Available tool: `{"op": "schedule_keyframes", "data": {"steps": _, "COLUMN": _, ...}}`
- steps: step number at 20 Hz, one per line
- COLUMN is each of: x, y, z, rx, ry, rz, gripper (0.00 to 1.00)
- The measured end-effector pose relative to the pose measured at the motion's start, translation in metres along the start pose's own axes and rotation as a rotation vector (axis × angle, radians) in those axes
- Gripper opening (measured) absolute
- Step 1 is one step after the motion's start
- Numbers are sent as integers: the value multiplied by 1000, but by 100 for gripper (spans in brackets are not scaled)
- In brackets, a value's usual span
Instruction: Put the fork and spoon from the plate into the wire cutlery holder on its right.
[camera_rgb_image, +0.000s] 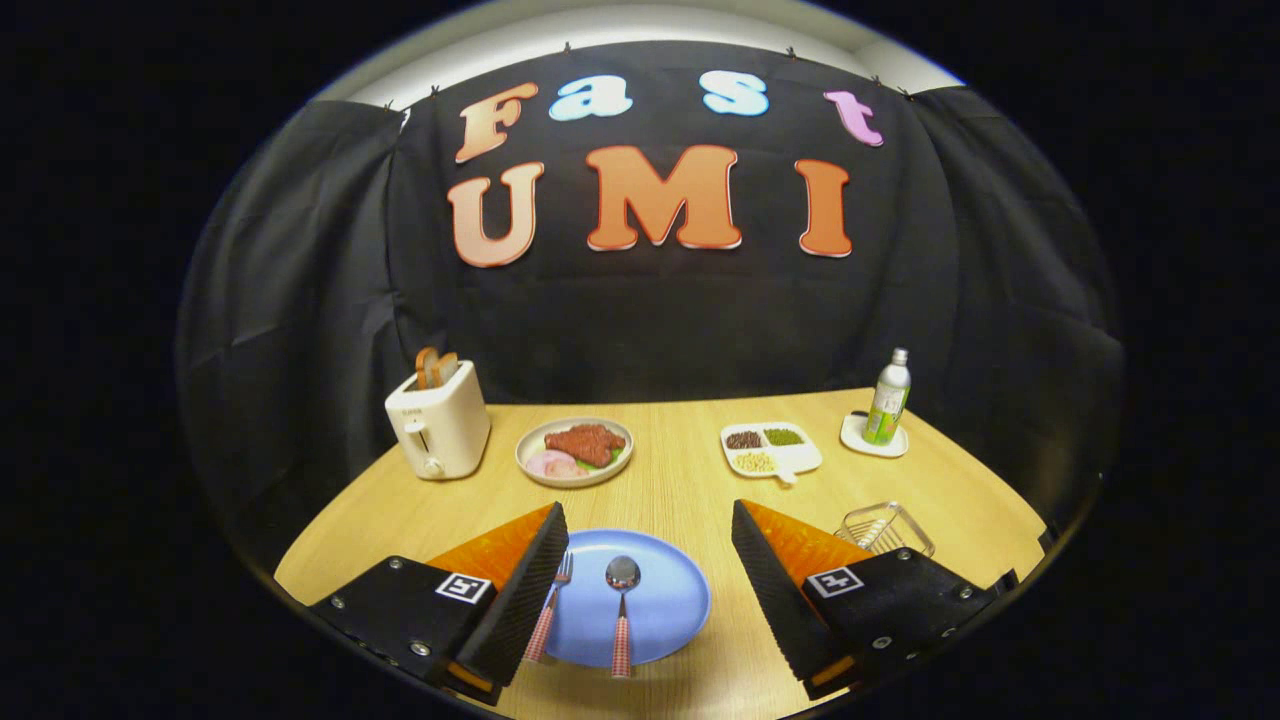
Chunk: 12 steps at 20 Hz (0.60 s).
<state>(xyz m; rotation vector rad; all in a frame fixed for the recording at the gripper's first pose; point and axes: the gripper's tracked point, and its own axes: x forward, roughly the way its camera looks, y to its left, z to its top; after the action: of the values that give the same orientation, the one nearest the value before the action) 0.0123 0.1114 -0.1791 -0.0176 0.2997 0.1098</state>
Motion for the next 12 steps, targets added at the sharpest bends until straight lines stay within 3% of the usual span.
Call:
{"op": "schedule_keyframes", "data": {"steps": 7, "x": 30, "y": 8, "z": -91, "rx": -42, "ry": 180, "rz": -11, "gripper": 95}}
{"op": "schedule_keyframes", "data": {"steps": 12, "x": 38, "y": 12, "z": -122, "rx": -67, "ry": 259, "rz": 3, "gripper": 70}}
